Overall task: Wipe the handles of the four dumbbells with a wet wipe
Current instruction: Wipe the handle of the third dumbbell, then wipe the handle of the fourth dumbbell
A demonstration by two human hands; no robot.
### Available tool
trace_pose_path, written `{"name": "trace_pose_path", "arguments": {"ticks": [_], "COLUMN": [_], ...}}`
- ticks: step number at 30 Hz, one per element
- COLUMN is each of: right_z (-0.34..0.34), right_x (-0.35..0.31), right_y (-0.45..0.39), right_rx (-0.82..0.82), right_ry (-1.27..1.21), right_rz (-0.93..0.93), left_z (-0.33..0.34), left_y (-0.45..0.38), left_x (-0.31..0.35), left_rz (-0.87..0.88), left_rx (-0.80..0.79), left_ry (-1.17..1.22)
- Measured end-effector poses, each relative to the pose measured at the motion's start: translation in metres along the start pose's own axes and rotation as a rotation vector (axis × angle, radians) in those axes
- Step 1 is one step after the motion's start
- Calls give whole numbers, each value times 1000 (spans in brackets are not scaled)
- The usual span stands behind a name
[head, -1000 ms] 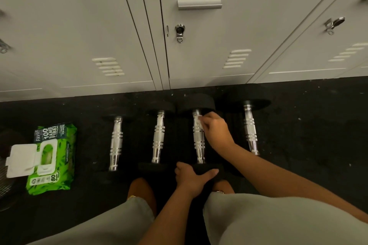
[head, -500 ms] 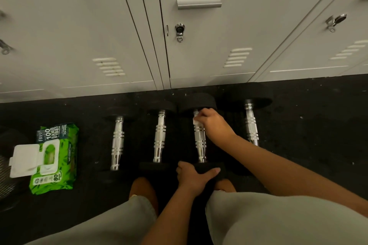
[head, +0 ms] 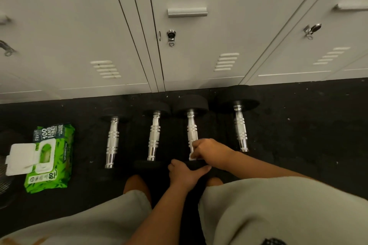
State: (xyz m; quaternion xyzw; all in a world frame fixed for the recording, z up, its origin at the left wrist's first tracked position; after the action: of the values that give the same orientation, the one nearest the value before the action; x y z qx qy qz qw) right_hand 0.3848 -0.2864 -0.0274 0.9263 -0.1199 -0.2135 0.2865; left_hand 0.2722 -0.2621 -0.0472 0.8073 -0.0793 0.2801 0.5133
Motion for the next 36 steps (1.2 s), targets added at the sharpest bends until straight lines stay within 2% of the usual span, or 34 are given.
{"name": "trace_pose_path", "arguments": {"ticks": [3,6,8,10,12,15,17,21,25,30,33,36], "right_z": [-15,-38,-50,-59,-67,-76,-81,-84,-85,-77,-76,-78], "right_x": [5,23,36,49,62,80,89,95,96,96,94,89], "right_y": [0,8,21,35,51,71,82,93,98,99,98,99], "right_rx": [-52,-109,-124,-124,-116,-45,46,183,210,195,314,389], "right_ry": [-145,-398,-570,-706,-806,-903,-933,-990,-944,-1048,-886,-746], "right_rz": [42,142,198,248,310,351,360,331,318,309,318,274], "left_z": [-3,-6,-5,-2,5,19,24,29,31,30,33,34], "left_y": [2,5,5,7,9,17,21,18,15,15,15,14], "left_x": [6,16,28,45,65,94,108,117,114,118,121,119], "left_rz": [49,128,237,347,347,192,160,221,230,297,323,274], "left_rx": [36,95,150,167,63,-214,-339,-353,-287,-172,-133,-119], "left_ry": [-35,-79,-99,-5,230,621,751,753,671,566,541,607]}}
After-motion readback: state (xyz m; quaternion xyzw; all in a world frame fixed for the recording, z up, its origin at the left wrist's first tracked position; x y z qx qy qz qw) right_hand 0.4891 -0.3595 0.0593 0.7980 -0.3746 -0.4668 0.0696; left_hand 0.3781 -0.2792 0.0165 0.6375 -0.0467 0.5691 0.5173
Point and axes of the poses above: each hand's wrist, its own y-axis away from the middle knuckle, its own z-axis out of the palm, x = y × z, the point moved 5 cm from there along -y, towards the middle knuckle, and after that the axes turned 8 degrees about z, right-handed, at the moved point
